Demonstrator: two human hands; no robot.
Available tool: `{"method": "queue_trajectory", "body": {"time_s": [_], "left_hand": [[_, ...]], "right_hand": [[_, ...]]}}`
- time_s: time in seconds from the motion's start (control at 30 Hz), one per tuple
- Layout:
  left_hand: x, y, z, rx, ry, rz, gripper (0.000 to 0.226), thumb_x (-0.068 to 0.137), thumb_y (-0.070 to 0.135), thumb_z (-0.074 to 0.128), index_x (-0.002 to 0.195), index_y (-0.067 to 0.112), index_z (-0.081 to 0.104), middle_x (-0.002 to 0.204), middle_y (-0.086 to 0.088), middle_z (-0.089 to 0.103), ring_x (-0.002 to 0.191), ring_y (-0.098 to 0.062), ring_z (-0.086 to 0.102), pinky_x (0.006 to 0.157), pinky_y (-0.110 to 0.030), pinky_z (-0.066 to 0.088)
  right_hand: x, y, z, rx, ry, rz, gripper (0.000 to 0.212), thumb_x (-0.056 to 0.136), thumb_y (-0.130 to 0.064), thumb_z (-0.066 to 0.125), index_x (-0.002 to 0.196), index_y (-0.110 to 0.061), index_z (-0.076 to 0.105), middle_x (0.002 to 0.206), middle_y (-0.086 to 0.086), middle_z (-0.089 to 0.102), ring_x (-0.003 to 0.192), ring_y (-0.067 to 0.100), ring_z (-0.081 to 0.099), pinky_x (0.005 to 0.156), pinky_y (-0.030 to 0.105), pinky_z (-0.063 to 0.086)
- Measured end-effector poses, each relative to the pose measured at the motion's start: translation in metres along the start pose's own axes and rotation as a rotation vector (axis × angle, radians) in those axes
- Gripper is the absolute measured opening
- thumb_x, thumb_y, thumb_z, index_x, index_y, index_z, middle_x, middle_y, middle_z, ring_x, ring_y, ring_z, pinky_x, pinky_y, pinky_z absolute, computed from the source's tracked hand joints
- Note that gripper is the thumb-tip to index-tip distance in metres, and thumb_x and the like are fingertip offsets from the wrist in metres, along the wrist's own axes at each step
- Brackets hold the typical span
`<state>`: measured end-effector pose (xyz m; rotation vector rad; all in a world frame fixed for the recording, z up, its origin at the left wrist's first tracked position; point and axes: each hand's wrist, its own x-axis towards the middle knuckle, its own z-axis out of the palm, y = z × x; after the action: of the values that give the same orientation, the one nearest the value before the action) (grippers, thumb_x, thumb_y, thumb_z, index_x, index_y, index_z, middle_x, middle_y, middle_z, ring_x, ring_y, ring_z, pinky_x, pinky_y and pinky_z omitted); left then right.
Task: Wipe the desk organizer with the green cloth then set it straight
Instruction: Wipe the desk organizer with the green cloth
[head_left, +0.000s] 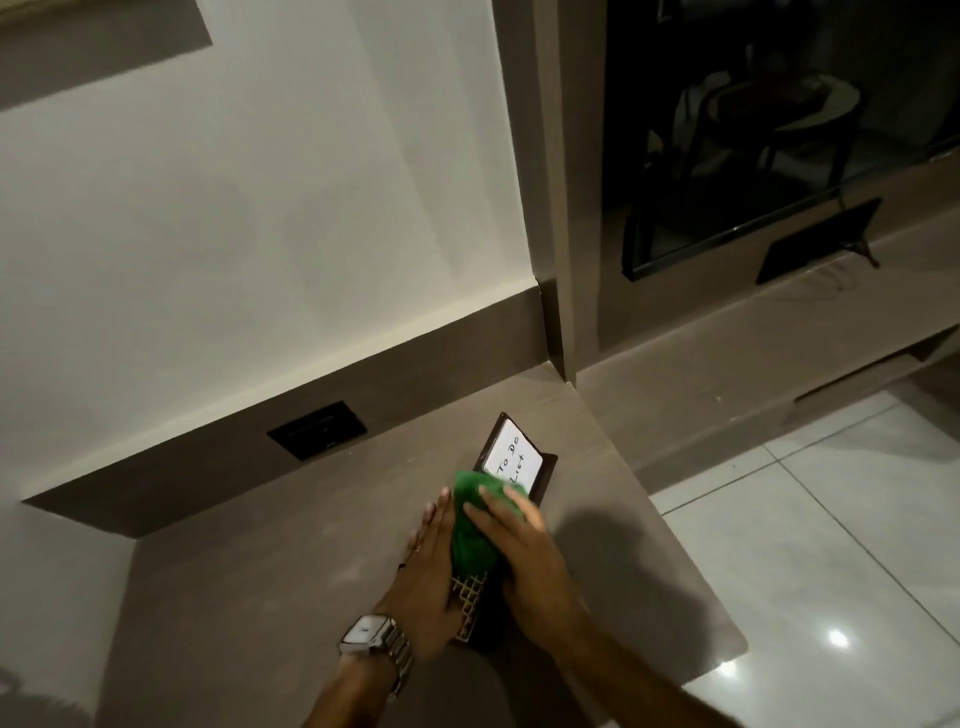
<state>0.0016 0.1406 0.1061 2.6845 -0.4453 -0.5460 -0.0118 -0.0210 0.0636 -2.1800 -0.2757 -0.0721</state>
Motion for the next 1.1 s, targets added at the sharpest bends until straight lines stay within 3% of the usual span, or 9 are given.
{"method": "queue_trajectory", "body": {"time_s": [0.2, 0.3, 0.4, 0.53, 0.67, 0.73, 0.83, 1.0, 1.1], "left_hand": [[0.0, 0.003, 0.002, -0.061, 0.051, 0.003, 0.112, 0.072, -0.006, 0.057, 0.143, 0.025, -0.025, 0.157, 0.0, -0.017, 0.142, -0.022, -0.019, 0.112, -0.041, -0.013], [-0.001, 0.004, 0.001, -0.059, 0.066, 0.017, 0.117, 0.073, -0.003, 0.063, 0.142, 0.031, -0.025, 0.156, 0.002, -0.018, 0.143, -0.02, -0.015, 0.115, -0.043, -0.009], [-0.002, 0.004, -0.001, -0.037, 0.016, 0.007, 0.122, 0.07, -0.007, 0.062, 0.14, 0.033, -0.029, 0.153, 0.007, -0.026, 0.142, -0.016, -0.02, 0.117, -0.042, -0.008], [-0.002, 0.009, -0.003, -0.07, -0.003, -0.016, 0.121, 0.066, -0.015, 0.05, 0.138, 0.038, -0.031, 0.152, 0.009, -0.03, 0.141, -0.015, -0.022, 0.117, -0.042, -0.009], [-0.002, 0.007, -0.001, -0.057, -0.009, -0.007, 0.118, 0.069, -0.011, 0.053, 0.138, 0.032, -0.033, 0.152, 0.006, -0.029, 0.142, -0.017, -0.021, 0.116, -0.04, -0.011], [-0.002, 0.007, 0.0, -0.048, -0.009, -0.01, 0.118, 0.069, -0.01, 0.054, 0.138, 0.03, -0.033, 0.152, 0.005, -0.029, 0.142, -0.018, -0.02, 0.118, -0.043, -0.009], [-0.002, 0.011, -0.001, -0.048, -0.013, -0.034, 0.119, 0.067, -0.012, 0.052, 0.138, 0.034, -0.032, 0.152, 0.006, -0.029, 0.142, -0.016, -0.02, 0.118, -0.045, -0.007], [-0.003, 0.016, -0.004, -0.073, -0.011, -0.047, 0.12, 0.066, -0.016, 0.048, 0.136, 0.036, -0.034, 0.151, 0.008, -0.031, 0.141, -0.015, -0.021, 0.117, -0.041, -0.008], [-0.004, 0.017, -0.004, -0.065, -0.018, -0.049, 0.116, 0.068, -0.014, 0.048, 0.138, 0.029, -0.033, 0.152, 0.004, -0.026, 0.141, -0.015, -0.019, 0.119, -0.044, -0.005]], "right_hand": [[-0.015, 0.017, 0.004, -0.152, -0.066, 0.174, 0.076, 0.089, 0.004, 0.054, 0.148, -0.034, 0.026, 0.159, -0.008, 0.017, 0.146, 0.022, 0.009, 0.112, 0.051, 0.03], [-0.029, 0.007, 0.012, -0.09, -0.106, -0.015, 0.08, 0.08, 0.007, 0.061, 0.146, -0.029, 0.034, 0.156, -0.006, 0.027, 0.144, 0.026, 0.013, 0.114, 0.051, 0.024], [-0.002, 0.013, -0.004, -0.159, -0.037, -0.142, 0.075, 0.079, 0.009, 0.059, 0.143, -0.024, 0.041, 0.154, -0.001, 0.033, 0.142, 0.029, 0.018, 0.113, 0.04, 0.02], [0.004, 0.035, -0.018, -0.286, -0.074, 0.16, 0.08, 0.084, 0.003, 0.059, 0.149, -0.03, 0.027, 0.158, -0.006, 0.021, 0.143, 0.028, 0.012, 0.114, 0.045, 0.028], [-0.016, 0.018, 0.0, -0.184, -0.128, -0.104, 0.078, 0.078, 0.007, 0.06, 0.144, -0.026, 0.037, 0.154, -0.002, 0.034, 0.139, 0.032, 0.024, 0.105, 0.048, 0.039], [0.002, 0.019, -0.01, -0.169, -0.074, -0.198, 0.082, 0.069, 0.014, 0.059, 0.141, -0.023, 0.042, 0.151, -0.001, 0.038, 0.136, 0.034, 0.028, 0.101, 0.046, 0.041], [0.028, 0.029, -0.03, -0.227, -0.01, -0.132, 0.085, 0.073, 0.015, 0.056, 0.145, -0.025, 0.036, 0.154, 0.0, 0.033, 0.137, 0.032, 0.026, 0.104, 0.045, 0.039], [0.003, 0.034, -0.015, -0.277, -0.1, 0.1, 0.082, 0.08, -0.003, 0.065, 0.149, -0.029, 0.026, 0.156, -0.002, 0.025, 0.14, 0.028, 0.018, 0.109, 0.047, 0.034], [0.02, 0.017, -0.021, -0.196, -0.019, -0.101, 0.081, 0.072, 0.009, 0.061, 0.143, -0.023, 0.038, 0.151, 0.004, 0.035, 0.134, 0.031, 0.028, 0.103, 0.047, 0.04]]}}
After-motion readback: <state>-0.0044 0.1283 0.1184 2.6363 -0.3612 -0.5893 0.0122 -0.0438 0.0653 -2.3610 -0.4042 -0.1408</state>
